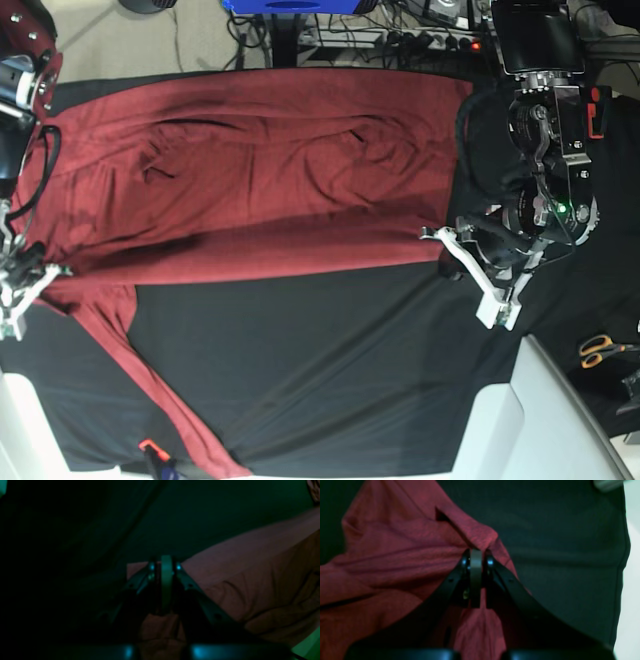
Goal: Fold the T-shirt properly
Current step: 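Hold the folded edge with both grippers and drag it toward the collar, then pull the folded shirt with both grippers to straighten the fold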
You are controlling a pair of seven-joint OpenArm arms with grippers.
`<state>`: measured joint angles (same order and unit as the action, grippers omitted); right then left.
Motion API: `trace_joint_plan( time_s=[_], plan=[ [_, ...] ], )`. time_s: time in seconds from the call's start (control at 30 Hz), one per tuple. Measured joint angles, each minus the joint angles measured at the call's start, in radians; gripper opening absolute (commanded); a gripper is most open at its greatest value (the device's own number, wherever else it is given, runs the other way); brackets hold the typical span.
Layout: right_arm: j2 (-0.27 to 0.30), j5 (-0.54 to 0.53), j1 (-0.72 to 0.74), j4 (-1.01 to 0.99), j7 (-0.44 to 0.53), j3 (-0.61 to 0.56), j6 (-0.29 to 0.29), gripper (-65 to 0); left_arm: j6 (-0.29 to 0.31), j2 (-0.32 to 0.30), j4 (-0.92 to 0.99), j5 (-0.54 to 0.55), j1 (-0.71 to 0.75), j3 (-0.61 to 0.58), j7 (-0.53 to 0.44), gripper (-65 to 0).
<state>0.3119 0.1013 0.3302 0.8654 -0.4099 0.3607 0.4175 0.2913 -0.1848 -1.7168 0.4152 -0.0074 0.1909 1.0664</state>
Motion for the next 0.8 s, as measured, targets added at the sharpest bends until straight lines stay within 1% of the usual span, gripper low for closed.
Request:
trace_joint_plan(
  time_s=[0.43, 0.6, 0.67, 0.8],
  plan=[
    [-0.002, 0.0, -0.06, 0.0, -0.002, 0.003, -0.001, -65.0, 0.0, 0.004, 0.0, 0.004, 0.116, 0.0, 0.0, -65.0],
    [-0.004, -0.006, -0.076, 0.0, 0.001, 0.128, 0.002, -65.0, 0.0, 0.002, 0.0, 0.005, 0.133, 0.0, -0.001, -65.0],
    [0.002, -0.003, -0.088, 0.0, -0.002, 0.131, -0.001, -65.0, 0.0, 0.002, 0.0, 0.006, 0.139, 0.0, -0.003, -65.0],
    [-0.005, -0.004, -0.113, 0.0, 0.001, 0.132, 0.002, -65.0, 0.0, 0.001, 0.0, 0.007, 0.146, 0.0, -0.004, -65.0]
  ],
)
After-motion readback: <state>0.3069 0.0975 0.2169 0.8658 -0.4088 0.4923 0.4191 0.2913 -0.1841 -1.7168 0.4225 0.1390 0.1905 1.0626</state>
